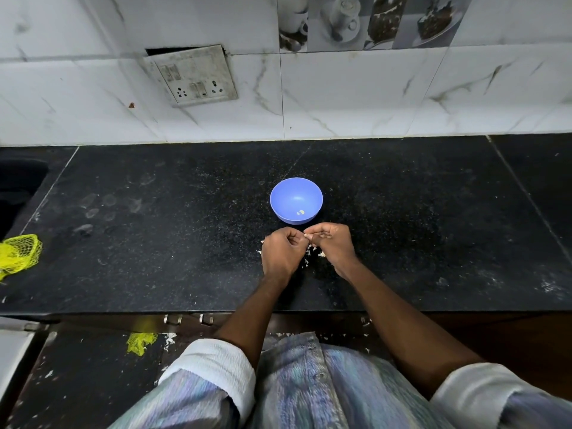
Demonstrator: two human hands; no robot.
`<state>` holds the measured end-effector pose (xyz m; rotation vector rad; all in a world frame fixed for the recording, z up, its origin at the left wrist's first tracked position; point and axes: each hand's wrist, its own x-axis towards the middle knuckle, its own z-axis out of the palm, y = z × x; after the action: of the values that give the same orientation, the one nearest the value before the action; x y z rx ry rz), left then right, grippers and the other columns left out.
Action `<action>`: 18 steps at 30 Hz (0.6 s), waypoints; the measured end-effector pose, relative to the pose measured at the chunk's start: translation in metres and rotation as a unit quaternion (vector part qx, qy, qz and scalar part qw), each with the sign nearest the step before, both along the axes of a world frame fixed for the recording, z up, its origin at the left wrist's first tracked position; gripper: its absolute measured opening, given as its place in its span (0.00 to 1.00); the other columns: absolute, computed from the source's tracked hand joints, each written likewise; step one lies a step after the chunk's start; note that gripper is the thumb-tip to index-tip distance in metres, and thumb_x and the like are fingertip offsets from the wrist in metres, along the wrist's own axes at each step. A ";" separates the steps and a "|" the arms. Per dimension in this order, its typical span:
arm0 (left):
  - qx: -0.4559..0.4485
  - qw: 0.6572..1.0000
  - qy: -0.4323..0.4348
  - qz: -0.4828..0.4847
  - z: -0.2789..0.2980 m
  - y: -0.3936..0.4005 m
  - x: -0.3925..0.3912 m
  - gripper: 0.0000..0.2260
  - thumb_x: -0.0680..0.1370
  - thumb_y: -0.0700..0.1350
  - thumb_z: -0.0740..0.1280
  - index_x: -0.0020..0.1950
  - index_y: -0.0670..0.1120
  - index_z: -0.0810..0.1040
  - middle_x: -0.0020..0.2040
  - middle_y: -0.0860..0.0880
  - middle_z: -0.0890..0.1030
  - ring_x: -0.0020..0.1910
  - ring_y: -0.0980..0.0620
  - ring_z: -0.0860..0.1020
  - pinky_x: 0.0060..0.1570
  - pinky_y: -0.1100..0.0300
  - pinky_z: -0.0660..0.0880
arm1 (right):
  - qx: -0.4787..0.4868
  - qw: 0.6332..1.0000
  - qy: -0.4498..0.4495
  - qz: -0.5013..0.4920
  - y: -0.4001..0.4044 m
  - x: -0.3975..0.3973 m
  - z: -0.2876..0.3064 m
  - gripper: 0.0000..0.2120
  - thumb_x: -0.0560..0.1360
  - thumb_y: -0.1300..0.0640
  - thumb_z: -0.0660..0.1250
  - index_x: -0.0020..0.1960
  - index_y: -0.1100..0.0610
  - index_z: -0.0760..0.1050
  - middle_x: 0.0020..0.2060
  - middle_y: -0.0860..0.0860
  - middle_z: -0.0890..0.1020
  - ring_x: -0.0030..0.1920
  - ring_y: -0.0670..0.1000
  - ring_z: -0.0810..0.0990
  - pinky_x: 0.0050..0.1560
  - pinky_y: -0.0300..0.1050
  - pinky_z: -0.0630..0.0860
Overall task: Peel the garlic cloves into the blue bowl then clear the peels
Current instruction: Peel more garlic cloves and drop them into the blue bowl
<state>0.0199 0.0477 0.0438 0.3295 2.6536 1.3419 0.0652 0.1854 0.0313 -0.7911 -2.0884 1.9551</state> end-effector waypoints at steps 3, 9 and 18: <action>0.028 1.000 -0.013 0.003 0.001 0.000 0.000 0.04 0.74 0.48 0.75 0.41 0.50 0.85 0.34 0.57 0.83 0.35 0.60 0.81 0.38 0.59 0.78 | -0.039 0.999 0.011 -0.009 -0.001 0.000 0.001 0.07 0.74 0.69 0.74 0.50 0.63 0.85 0.42 0.57 0.88 0.42 0.48 0.85 0.45 0.38 0.81; 0.067 0.998 -0.012 -0.010 -0.003 -0.004 -0.001 0.03 0.77 0.44 0.73 0.46 0.49 0.87 0.37 0.56 0.85 0.37 0.59 0.83 0.42 0.59 0.81 | -0.053 0.998 0.011 -0.016 -0.002 0.001 0.003 0.08 0.74 0.72 0.73 0.50 0.64 0.85 0.40 0.56 0.88 0.40 0.47 0.85 0.44 0.37 0.81; 0.014 1.000 0.022 -0.003 -0.001 -0.003 0.001 0.05 0.75 0.46 0.73 0.47 0.51 0.89 0.37 0.55 0.86 0.36 0.58 0.83 0.41 0.57 0.81 | 0.023 1.000 0.008 -0.010 -0.005 -0.001 0.002 0.09 0.73 0.71 0.72 0.47 0.60 0.86 0.40 0.52 0.88 0.44 0.50 0.87 0.48 0.40 0.82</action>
<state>0.0210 0.0451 0.0427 0.3744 2.6680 1.3880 0.0642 0.1805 0.0331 -0.7823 -2.1002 1.8905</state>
